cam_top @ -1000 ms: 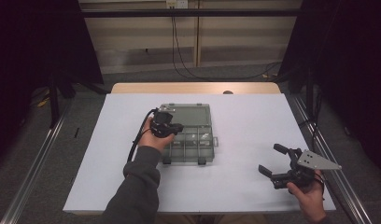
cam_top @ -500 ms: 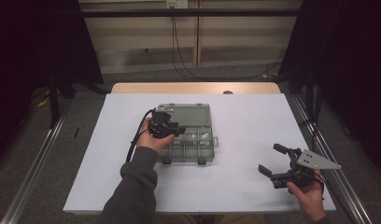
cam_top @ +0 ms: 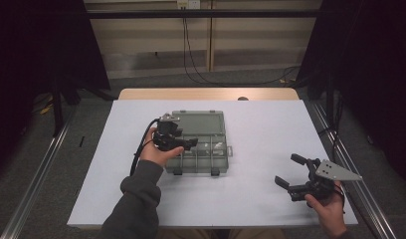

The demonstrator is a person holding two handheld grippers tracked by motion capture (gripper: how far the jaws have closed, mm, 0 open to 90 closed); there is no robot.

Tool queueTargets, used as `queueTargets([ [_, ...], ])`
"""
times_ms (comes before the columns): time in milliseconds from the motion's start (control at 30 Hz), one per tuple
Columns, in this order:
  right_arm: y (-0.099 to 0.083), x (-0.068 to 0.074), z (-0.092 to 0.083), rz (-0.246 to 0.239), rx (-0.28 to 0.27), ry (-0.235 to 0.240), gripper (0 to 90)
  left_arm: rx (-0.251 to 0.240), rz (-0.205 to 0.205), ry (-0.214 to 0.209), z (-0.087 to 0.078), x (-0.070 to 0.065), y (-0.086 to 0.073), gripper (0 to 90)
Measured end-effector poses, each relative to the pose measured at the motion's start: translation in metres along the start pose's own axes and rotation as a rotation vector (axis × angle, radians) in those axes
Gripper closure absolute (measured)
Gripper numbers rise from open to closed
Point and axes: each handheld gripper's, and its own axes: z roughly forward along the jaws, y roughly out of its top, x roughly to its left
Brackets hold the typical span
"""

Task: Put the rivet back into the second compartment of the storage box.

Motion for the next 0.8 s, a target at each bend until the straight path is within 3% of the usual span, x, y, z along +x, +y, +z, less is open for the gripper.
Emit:
queueTargets([
  [333,-0.002,0.001,0.0,-0.001,0.014,-0.002,0.4,-0.057,0.007,-0.016,-0.014,-0.002,-0.007,4.8],
  [467,-0.002,0.001,-0.001,-0.003,0.017,-0.007,0.4,-0.072,-0.01,-0.015,-0.022,0.001,-0.013,3.6],
  [533,-0.002,0.001,-0.001,-0.004,0.019,-0.006,0.4,-0.072,0.002,-0.011,-0.025,0.002,-0.017,3.1],
  [800,-0.002,0.002,-0.001,-0.01,0.018,-0.008,0.5,-0.131,-0.009,-0.023,-0.04,0.003,-0.03,2.2],
])
